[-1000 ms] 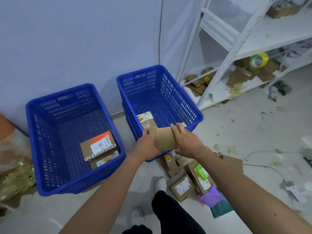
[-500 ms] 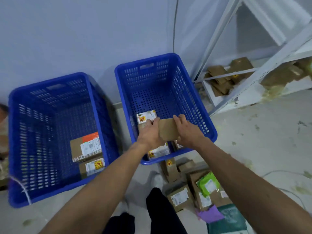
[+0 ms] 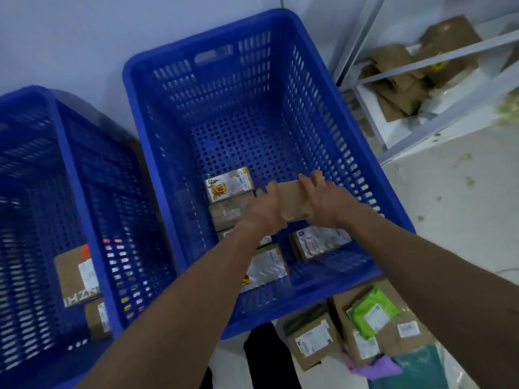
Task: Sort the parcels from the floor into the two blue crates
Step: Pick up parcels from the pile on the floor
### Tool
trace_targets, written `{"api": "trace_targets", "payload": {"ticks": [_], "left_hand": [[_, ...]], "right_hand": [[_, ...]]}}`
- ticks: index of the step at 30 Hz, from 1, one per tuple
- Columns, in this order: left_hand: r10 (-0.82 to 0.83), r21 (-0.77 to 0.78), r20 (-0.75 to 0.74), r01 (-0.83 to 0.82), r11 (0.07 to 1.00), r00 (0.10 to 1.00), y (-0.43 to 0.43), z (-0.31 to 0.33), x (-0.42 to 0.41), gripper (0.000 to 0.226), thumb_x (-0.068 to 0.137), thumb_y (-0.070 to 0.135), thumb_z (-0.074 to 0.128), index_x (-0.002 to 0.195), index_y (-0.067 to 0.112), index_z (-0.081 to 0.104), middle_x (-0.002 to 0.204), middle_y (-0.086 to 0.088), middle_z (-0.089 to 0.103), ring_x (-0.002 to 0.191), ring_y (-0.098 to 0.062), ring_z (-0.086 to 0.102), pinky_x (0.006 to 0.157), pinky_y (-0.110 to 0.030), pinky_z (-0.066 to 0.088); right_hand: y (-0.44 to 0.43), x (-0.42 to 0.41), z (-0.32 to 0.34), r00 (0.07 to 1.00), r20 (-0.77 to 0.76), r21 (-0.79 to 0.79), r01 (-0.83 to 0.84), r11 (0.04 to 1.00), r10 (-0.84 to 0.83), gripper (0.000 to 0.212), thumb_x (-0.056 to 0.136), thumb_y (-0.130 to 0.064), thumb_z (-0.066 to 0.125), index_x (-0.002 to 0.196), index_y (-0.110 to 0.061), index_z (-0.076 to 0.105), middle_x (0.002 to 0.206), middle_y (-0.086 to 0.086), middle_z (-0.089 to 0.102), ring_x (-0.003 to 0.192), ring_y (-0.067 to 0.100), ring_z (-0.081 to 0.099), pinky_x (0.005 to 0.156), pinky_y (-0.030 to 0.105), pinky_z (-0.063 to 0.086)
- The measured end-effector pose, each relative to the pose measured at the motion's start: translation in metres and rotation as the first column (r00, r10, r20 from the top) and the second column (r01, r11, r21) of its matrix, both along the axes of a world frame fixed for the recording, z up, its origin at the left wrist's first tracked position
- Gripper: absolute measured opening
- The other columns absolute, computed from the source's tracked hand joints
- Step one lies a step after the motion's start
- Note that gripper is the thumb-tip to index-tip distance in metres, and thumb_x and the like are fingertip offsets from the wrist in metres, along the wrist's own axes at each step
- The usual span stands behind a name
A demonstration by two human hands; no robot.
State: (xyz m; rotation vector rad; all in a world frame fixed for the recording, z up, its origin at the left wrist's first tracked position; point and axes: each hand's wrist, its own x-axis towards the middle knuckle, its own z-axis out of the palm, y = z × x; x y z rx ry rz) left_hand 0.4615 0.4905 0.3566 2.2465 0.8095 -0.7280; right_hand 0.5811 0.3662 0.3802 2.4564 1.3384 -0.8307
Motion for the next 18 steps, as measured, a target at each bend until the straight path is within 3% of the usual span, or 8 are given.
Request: {"api": "trace_targets", "payload": {"ticks": [3,9,13,18], "left_hand": [[-0.004,-0.007,0.001,0.004,1.000,1.000,-0.002,-0.043,0.011,0.104,0.074,0.029,0.084,0.150,0.021,0.013,0.132,-0.018,0.046,0.114,-0.039,0.056,0.085,-0.043,0.049],[0.029,-0.134,-0.065,-0.037,0.990,0.997,-0.022,-0.106,0.024,0.105,0.080,0.026,0.081,0.152,0.013,0.006,0.144,-0.024,0.034,0.123,-0.041,0.049,0.092,-0.045,0.045],[0.058,-0.291,-0.155,-0.102,0.951,0.986,-0.026,-0.127,0.026,0.097,0.090,0.021,0.066,0.157,0.019,-0.004,0.153,-0.018,0.028,0.130,-0.037,0.044,0.099,-0.043,0.046],[0.105,-0.361,-0.224,-0.183,0.915,0.969,-0.027,-0.119,0.034,0.097,0.096,0.020,0.058,0.156,0.025,-0.019,0.153,-0.017,0.036,0.130,-0.036,0.049,0.100,-0.043,0.047]], "right_hand": [[-0.002,0.009,-0.039,0.999,-0.035,-0.022,0.007,1.000,-0.007,0.102,0.081,-0.037,0.072,0.154,-0.017,0.004,0.153,0.017,0.010,0.117,0.038,0.051,0.077,0.040,0.047],[-0.011,0.023,-0.096,0.997,-0.071,-0.105,0.022,0.994,-0.030,0.093,0.082,-0.034,0.069,0.152,-0.016,0.011,0.154,0.016,0.006,0.111,0.037,0.053,0.071,0.037,0.041],[-0.019,0.023,-0.118,0.991,-0.099,-0.131,0.082,0.988,-0.096,0.081,0.085,-0.034,0.064,0.149,-0.017,0.017,0.154,0.013,0.006,0.117,0.039,0.046,0.085,0.045,0.047],[-0.019,0.019,-0.127,0.983,-0.080,-0.121,0.156,0.980,-0.166,0.078,0.095,-0.036,0.054,0.155,-0.017,0.007,0.159,0.011,0.000,0.129,0.040,0.038,0.100,0.047,0.043]]}}
